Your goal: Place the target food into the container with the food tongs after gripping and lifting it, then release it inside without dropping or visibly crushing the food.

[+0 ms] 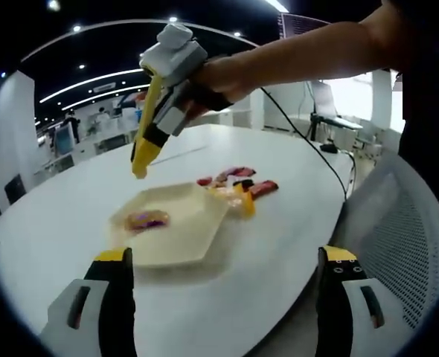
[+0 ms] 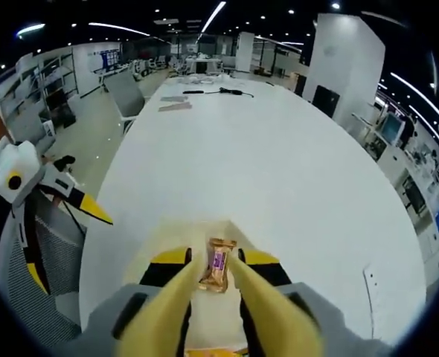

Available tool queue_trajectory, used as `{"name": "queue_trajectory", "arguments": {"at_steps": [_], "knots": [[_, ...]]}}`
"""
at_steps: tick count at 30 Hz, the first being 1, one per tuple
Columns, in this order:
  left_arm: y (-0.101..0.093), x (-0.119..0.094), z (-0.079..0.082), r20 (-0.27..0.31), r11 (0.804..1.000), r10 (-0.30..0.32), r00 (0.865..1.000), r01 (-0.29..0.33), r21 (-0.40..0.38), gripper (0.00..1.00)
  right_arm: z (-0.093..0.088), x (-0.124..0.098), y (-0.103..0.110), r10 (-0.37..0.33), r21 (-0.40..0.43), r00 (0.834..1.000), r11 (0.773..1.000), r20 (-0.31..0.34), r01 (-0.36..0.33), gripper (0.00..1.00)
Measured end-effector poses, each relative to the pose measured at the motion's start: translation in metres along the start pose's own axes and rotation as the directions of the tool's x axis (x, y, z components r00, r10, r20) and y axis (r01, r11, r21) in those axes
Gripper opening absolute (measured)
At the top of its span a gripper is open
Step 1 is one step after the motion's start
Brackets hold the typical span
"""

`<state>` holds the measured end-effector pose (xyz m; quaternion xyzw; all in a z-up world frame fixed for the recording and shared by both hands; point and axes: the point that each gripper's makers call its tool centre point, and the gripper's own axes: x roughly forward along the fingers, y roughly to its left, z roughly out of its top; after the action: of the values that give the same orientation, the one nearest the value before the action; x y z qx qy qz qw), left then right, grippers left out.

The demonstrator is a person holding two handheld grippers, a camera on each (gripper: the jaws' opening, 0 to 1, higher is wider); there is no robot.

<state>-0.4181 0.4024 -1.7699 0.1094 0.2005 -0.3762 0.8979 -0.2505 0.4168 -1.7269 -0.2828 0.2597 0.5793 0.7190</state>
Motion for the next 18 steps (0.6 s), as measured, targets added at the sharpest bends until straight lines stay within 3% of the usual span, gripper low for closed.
{"name": "queue_trajectory", "arguments": {"at_steps": [10, 18], "knots": [[0.0, 0.0, 0.0, -0.002, 1.0, -0.003, 1.0, 0.003, 0.001, 0.99, -0.004, -0.022, -0.004, -0.003, -0.013, 1.0, 1.0, 0.021, 0.003, 0.25], [0.0, 0.0, 0.001, 0.003, 1.0, -0.006, 1.0, 0.006, 0.002, 0.99, -0.021, -0.054, -0.005, -0.019, -0.016, 0.999, 1.0, 0.035, 0.02, 0.25]]}}
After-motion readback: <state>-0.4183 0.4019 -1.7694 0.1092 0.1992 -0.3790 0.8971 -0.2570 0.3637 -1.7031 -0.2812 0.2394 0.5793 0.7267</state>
